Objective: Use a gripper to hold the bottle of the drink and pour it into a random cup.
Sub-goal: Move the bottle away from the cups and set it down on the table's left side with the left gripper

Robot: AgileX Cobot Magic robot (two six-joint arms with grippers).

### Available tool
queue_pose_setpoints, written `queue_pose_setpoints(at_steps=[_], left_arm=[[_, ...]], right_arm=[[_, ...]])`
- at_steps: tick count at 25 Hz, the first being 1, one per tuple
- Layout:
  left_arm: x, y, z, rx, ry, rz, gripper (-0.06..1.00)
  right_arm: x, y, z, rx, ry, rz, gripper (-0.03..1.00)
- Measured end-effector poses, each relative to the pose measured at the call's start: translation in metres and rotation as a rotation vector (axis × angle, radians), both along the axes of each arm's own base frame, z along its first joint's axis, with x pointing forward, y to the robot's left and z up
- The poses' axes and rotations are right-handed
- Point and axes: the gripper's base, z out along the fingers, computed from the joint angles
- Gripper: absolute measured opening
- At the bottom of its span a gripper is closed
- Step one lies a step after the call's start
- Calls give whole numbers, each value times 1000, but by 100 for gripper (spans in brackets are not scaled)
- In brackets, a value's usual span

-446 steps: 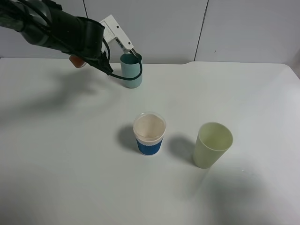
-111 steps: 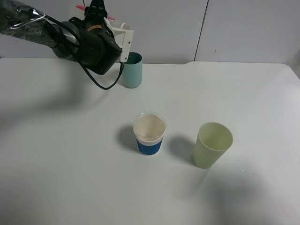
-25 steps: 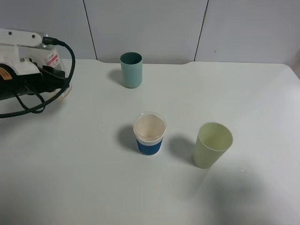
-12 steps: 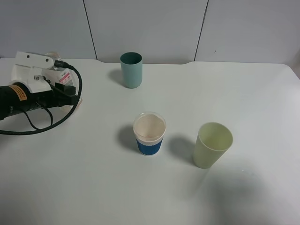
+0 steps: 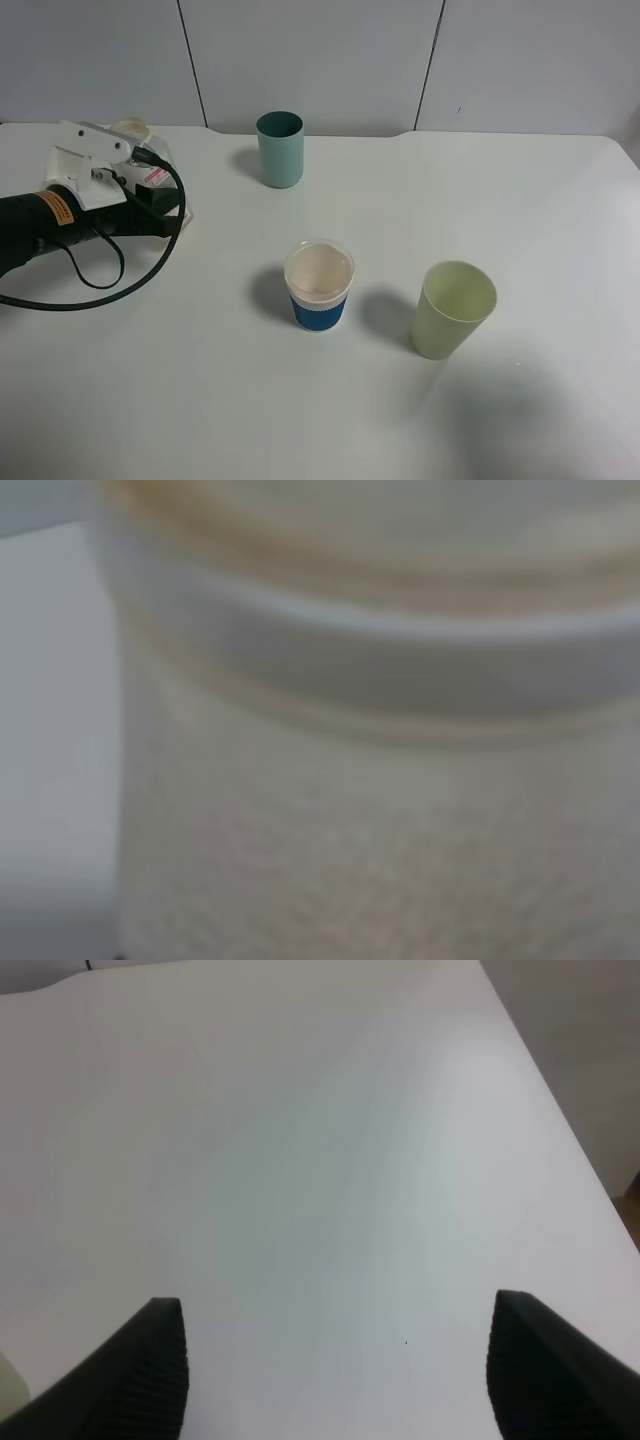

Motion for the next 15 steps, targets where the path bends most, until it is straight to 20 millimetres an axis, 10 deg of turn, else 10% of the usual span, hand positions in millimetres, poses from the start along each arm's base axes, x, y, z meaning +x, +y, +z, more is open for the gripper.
queue_pose_setpoints(at_steps=[15], left_arm=[[-1, -4, -25, 88, 20, -96, 36]], right_arm=[[0, 0, 0, 0, 0, 0, 63]])
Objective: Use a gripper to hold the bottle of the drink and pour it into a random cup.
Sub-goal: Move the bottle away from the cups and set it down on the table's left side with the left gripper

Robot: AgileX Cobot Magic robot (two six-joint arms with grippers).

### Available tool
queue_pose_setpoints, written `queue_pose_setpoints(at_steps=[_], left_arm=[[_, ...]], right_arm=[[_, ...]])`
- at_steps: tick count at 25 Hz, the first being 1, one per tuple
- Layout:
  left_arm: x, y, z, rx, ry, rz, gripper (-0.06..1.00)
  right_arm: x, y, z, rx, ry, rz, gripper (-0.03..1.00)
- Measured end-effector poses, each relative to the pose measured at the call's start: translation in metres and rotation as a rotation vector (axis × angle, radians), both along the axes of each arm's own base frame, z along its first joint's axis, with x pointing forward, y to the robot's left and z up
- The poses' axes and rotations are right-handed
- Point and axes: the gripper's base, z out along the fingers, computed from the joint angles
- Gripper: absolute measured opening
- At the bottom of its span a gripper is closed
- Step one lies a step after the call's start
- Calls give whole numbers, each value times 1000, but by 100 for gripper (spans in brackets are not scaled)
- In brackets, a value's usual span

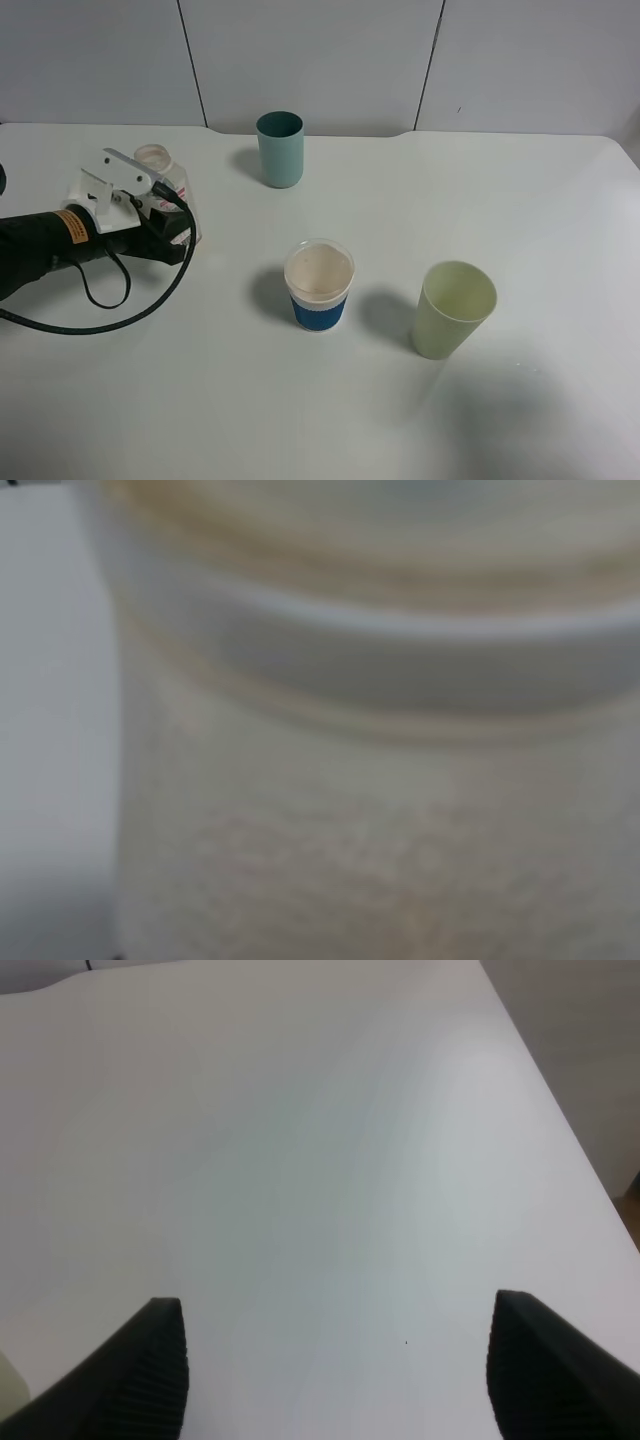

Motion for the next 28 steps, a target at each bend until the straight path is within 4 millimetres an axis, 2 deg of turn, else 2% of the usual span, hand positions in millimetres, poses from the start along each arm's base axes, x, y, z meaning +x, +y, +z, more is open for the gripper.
queue_pose_setpoints(at_steps=[20, 22, 26, 28], left_arm=[[0, -3, -5, -23, -11, -23, 37], [0, -3, -5, -27, -18, -26, 48], [0, -4, -4, -34, -30, -32, 84], [0, -4, -4, -34, -30, -32, 94]], right_arm=[[0, 0, 0, 0, 0, 0, 63], [0, 0, 0, 0, 0, 0, 63], [0, 0, 0, 0, 0, 0, 63], [0, 0, 0, 0, 0, 0, 63]])
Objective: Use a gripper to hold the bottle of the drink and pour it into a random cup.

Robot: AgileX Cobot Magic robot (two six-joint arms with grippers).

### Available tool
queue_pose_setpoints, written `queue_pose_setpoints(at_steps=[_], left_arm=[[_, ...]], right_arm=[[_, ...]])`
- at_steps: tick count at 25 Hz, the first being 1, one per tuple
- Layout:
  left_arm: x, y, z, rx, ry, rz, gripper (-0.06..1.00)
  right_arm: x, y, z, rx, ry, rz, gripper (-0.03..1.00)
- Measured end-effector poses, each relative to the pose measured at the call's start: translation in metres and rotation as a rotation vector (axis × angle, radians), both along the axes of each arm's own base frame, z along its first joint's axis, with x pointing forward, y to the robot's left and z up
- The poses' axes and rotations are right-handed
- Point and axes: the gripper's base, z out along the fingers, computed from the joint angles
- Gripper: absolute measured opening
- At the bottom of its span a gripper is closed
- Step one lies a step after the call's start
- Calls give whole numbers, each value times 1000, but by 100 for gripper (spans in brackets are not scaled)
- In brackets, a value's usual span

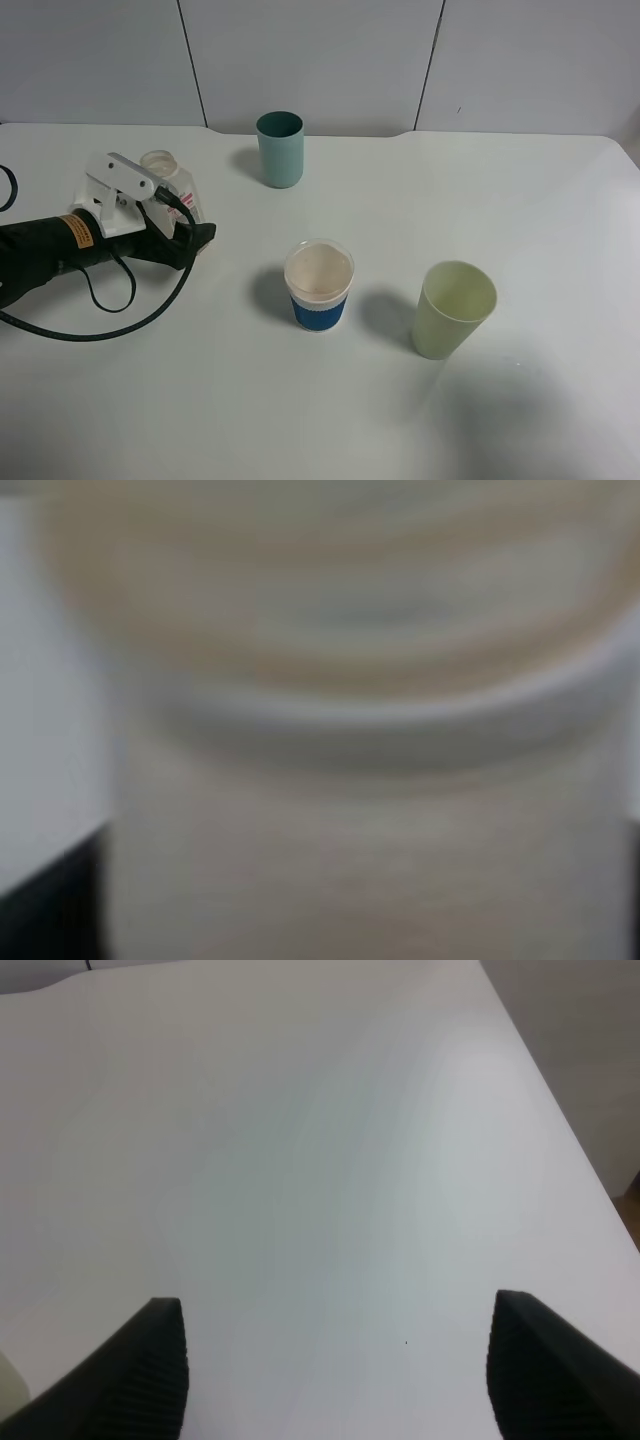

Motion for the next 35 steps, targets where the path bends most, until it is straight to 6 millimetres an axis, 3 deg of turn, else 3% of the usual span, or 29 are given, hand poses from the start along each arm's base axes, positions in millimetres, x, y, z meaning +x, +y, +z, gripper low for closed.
queue_pose_setpoints(at_steps=[9, 17, 21, 29, 35], left_arm=[[0, 0, 5, -5, -11, 2, 99], [-2, 2, 44, 7, -110, 12, 99], [-7, 6, 65, -28, -80, 65, 99], [-25, 14, 108, -20, -112, 133, 99], [-50, 22, 151, -7, -221, 175, 99]], right_arm=[[0, 0, 0, 0, 0, 0, 63], [0, 0, 0, 0, 0, 0, 63], [0, 0, 0, 0, 0, 0, 63], [0, 0, 0, 0, 0, 0, 63], [0, 0, 0, 0, 0, 0, 63]])
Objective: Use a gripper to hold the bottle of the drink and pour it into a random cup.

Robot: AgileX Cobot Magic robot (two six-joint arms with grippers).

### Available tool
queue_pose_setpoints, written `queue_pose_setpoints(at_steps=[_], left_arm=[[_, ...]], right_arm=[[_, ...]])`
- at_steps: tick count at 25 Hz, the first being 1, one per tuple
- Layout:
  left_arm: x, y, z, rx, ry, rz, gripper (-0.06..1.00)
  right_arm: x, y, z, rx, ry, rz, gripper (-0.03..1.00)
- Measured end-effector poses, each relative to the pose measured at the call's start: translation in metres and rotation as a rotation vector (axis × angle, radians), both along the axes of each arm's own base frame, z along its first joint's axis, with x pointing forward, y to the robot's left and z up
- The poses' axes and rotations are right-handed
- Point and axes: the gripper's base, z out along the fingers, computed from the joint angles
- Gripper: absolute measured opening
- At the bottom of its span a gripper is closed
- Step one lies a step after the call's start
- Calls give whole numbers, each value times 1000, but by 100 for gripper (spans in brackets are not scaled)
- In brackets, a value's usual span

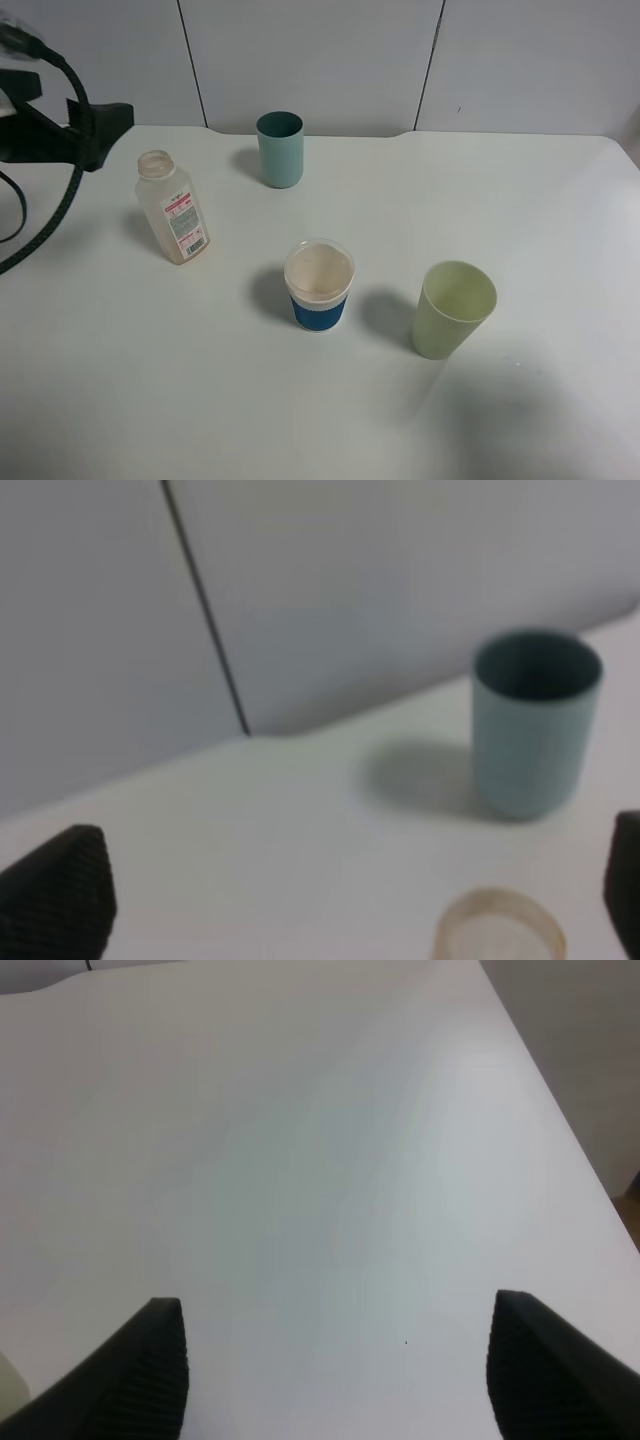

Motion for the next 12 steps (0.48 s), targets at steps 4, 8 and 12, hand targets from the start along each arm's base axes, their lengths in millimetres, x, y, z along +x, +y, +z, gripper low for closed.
queue_pose_setpoints(at_steps=[4, 8, 12], left_arm=[[-24, 7, 26, 15, -69, 41, 99], [-49, 16, 45, 30, -114, 92, 99], [-75, 30, 64, 34, -63, 209, 99]], right_arm=[[0, 0, 0, 0, 0, 0, 63], [0, 0, 0, 0, 0, 0, 63], [0, 0, 0, 0, 0, 0, 63]])
